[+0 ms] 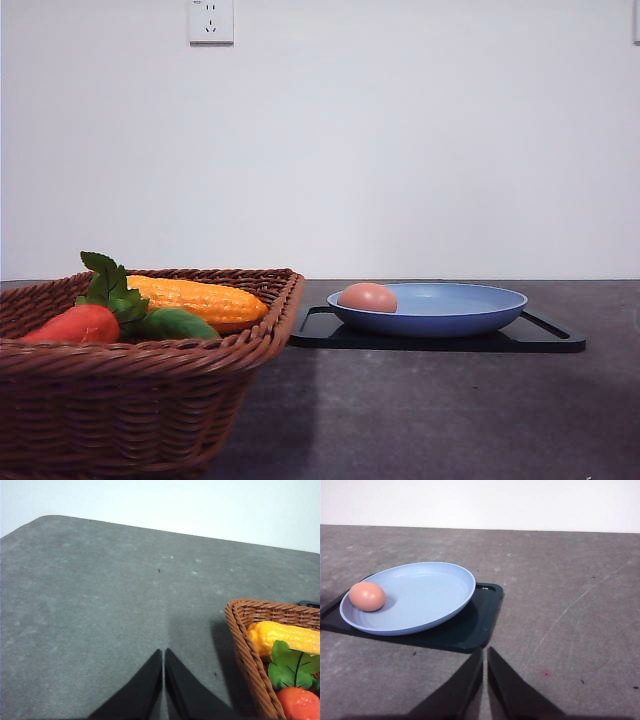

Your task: Transfer egg from basket to plate and serve

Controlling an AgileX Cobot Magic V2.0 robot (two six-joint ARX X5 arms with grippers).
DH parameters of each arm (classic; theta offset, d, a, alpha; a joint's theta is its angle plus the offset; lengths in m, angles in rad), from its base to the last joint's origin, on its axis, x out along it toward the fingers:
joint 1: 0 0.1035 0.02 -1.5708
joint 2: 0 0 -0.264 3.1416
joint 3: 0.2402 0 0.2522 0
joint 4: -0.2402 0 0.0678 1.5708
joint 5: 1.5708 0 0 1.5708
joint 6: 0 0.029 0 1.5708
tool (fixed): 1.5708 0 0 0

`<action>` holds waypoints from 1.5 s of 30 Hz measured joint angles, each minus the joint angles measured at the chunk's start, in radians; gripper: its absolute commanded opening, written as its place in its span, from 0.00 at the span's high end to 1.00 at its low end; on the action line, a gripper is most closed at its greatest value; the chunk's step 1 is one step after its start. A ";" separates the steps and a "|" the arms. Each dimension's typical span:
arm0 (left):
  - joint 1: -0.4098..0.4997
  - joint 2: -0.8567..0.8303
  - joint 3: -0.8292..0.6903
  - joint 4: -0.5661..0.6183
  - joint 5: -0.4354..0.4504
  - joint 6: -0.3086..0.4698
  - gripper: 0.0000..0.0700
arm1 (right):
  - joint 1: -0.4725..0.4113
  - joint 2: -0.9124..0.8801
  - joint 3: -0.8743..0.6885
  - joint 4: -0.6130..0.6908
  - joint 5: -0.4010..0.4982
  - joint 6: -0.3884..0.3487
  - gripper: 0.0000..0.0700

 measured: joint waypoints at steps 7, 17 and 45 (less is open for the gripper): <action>0.000 0.000 0.000 0.000 0.000 0.000 1.00 | 0.000 0.000 0.000 0.000 0.000 0.000 1.00; 0.000 0.000 0.000 0.000 0.000 0.000 1.00 | 0.000 0.000 0.000 0.000 0.000 0.000 1.00; 0.000 0.000 0.000 0.000 0.000 0.000 1.00 | 0.000 0.000 0.000 0.000 0.000 0.000 1.00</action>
